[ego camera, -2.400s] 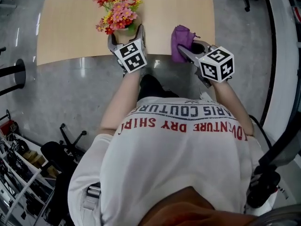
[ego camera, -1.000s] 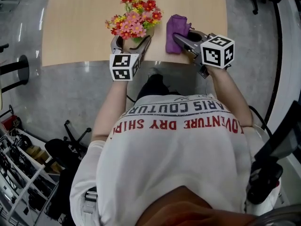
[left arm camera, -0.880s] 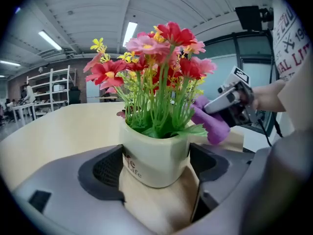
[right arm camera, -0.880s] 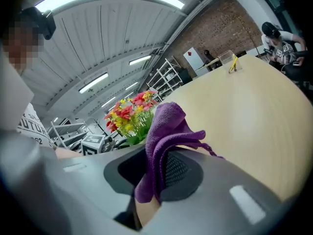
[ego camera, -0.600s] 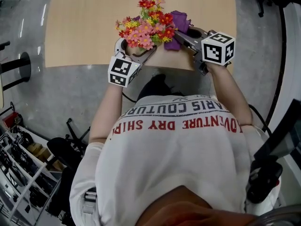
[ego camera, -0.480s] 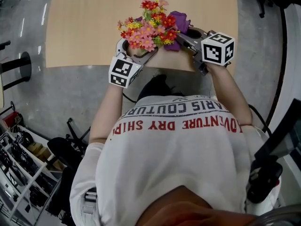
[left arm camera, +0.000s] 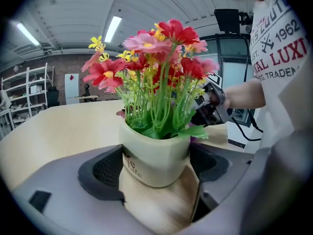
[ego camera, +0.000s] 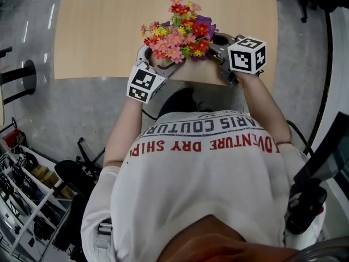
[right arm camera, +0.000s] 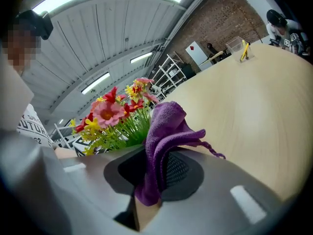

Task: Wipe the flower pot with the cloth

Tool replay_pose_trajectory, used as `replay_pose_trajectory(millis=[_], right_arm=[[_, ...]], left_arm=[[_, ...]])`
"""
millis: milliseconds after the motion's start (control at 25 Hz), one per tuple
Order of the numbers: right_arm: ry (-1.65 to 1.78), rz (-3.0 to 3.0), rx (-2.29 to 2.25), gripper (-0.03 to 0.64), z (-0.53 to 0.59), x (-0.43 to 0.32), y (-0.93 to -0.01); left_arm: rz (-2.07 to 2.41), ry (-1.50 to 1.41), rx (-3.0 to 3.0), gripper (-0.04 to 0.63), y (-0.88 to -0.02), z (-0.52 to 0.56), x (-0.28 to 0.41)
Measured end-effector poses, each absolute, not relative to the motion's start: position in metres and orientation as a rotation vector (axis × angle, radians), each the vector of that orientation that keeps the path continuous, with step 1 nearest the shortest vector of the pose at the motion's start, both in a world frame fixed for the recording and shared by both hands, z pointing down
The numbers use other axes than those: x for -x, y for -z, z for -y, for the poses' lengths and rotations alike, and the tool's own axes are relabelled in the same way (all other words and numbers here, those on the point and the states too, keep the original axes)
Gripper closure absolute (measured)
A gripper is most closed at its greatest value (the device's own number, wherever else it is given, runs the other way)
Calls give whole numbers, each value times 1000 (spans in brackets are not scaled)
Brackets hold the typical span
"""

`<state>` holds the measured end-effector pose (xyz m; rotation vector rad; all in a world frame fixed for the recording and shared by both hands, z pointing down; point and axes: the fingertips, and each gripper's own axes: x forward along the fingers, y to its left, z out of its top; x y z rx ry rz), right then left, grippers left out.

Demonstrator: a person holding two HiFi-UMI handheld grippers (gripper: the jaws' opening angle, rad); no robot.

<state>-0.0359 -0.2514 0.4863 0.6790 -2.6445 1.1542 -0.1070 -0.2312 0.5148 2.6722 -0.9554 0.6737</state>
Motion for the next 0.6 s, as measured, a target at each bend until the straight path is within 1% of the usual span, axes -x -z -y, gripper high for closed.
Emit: replay_pose_trajectory(millis=[400,600], right_arm=[[-1175,2378,-672,574,264,38,-526],[-1167,2360,-745,572,266,31,-524]], left_arm=[[909,-698,-2690,161,-515,233,110],[924,-708,-2673,161,-517,232,110]])
